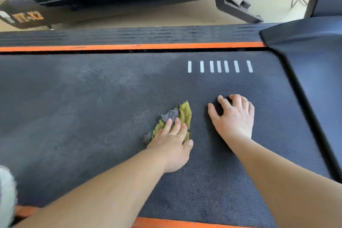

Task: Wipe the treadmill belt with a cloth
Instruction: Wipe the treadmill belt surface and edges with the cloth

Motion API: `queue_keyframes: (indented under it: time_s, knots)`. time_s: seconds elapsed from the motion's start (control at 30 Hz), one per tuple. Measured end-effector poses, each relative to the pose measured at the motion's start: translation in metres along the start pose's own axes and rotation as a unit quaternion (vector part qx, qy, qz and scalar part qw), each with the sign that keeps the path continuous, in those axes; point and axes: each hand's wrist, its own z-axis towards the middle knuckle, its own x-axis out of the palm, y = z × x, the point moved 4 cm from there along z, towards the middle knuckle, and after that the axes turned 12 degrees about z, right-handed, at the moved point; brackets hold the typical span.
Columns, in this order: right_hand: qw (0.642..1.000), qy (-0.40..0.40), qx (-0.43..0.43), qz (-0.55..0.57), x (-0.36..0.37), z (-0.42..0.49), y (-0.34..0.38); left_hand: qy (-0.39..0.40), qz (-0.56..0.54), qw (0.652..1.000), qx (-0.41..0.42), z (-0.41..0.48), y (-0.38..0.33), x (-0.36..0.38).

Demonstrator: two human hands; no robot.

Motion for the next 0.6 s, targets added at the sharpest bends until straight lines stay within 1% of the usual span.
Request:
queue_keyframes:
  time_s: [0.07, 0.13, 0.23, 0.27, 0.4, 0.5, 0.6]
  knots:
    - [1.000, -0.016, 0.001, -0.004, 0.000, -0.001, -0.001, -0.006, 0.034, 0.999, 0.020, -0.022, 0.001, 0.012]
    - [1.000, -0.013, 0.002, -0.011, -0.002, 0.000, 0.001, -0.005, 0.050, 0.998, 0.027, -0.027, 0.008, 0.009]
    - [1.000, 0.003, 0.013, -0.011, -0.001, 0.001, 0.002, 0.036, 0.085, 0.995, 0.044, -0.026, 0.013, 0.003]
    - [1.000, -0.002, 0.011, -0.012, -0.001, 0.001, 0.003, 0.038, 0.095, 0.994, 0.047, -0.021, 0.014, 0.002]
    - [1.000, -0.020, -0.002, 0.006, 0.001, -0.003, 0.000, -0.003, 0.127, 0.989, 0.072, 0.015, 0.018, -0.006]
    - [1.000, -0.011, -0.006, 0.013, 0.005, -0.005, -0.004, -0.032, 0.115, 0.989, 0.083, 0.049, 0.017, -0.014]
    - [1.000, 0.012, 0.023, 0.011, 0.001, 0.001, -0.004, -0.026, 0.135, 0.986, 0.096, 0.069, 0.008, -0.031]
